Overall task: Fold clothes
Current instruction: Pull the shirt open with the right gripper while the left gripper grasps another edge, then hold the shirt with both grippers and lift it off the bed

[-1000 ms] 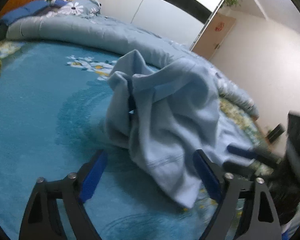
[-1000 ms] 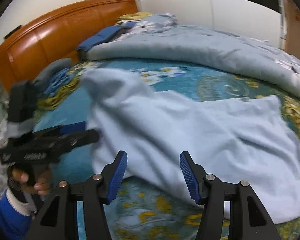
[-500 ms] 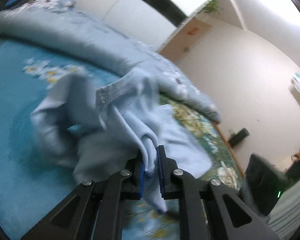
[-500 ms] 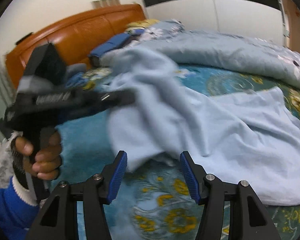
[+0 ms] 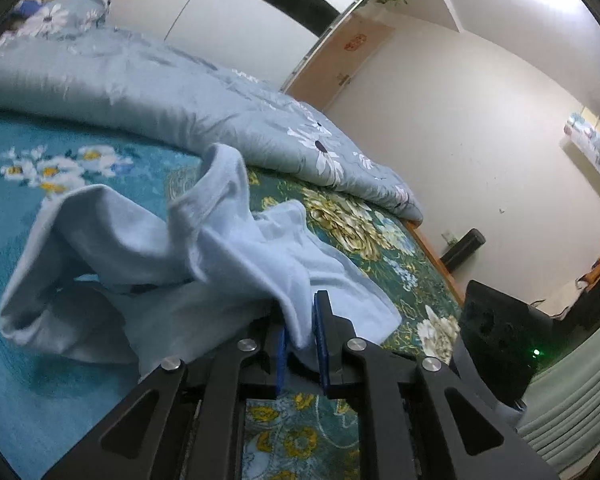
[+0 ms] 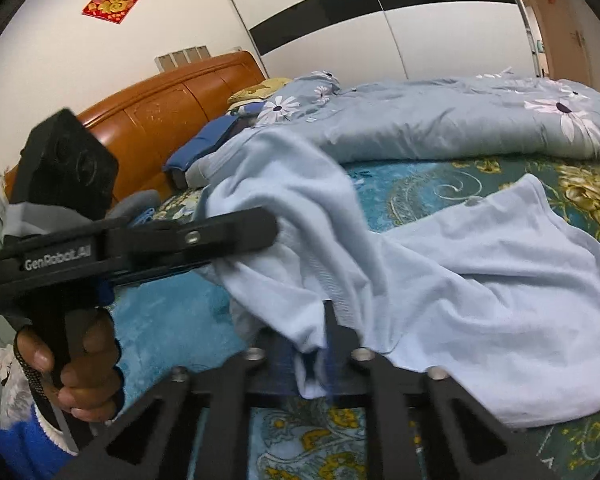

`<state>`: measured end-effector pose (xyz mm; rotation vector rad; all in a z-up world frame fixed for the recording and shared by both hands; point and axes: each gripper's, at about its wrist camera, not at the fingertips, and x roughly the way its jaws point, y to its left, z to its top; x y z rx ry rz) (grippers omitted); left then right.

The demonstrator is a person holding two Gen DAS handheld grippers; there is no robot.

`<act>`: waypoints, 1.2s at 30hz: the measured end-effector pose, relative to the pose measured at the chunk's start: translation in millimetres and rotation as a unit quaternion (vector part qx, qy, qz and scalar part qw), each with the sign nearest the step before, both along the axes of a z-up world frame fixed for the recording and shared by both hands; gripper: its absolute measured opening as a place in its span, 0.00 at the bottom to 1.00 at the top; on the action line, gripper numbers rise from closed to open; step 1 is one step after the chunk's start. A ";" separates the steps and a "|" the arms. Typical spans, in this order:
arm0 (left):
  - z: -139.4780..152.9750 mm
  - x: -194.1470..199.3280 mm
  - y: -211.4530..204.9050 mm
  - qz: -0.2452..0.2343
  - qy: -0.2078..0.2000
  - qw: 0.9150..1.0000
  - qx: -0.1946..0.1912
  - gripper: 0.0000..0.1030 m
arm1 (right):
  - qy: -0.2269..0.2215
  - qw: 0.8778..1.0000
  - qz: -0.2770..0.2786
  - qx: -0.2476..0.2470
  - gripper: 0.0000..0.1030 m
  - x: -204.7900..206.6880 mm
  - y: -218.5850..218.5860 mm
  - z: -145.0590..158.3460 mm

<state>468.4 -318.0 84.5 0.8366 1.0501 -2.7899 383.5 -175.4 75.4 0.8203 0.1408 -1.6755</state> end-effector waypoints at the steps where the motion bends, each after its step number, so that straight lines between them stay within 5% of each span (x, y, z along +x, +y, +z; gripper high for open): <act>1: -2.0 2.1 -2.0 -0.002 -0.004 1.000 0.004 0.15 | 0.002 1.000 -0.004 0.001 0.07 -0.9 0.0 -0.3; 4: -4.8 17.8 -6.9 -0.006 -0.012 1.000 -0.001 0.27 | -0.001 1.000 -0.020 0.003 0.07 -12.1 5.2 2.2; 8: -5.4 47.4 -13.4 0.026 -0.029 0.997 -0.061 0.44 | -0.003 0.998 -0.064 0.005 0.06 -41.0 14.8 4.8; 16: -6.6 67.4 -41.6 0.126 -0.081 0.973 -0.174 0.46 | -0.016 0.994 -0.110 0.013 0.06 -68.4 34.8 6.8; 21: -12.6 50.6 -32.5 0.130 -0.120 0.950 -0.257 0.49 | -0.016 0.992 -0.119 0.025 0.06 -72.8 45.1 3.4; 30: -22.7 66.1 -23.0 0.115 -0.146 0.932 -0.310 0.49 | -0.025 0.990 -0.135 0.036 0.06 -92.5 53.8 -5.3; 36: -22.1 52.0 -16.8 0.106 -0.174 0.908 -0.367 0.49 | -0.030 0.989 -0.137 0.038 0.06 -96.1 54.4 -8.6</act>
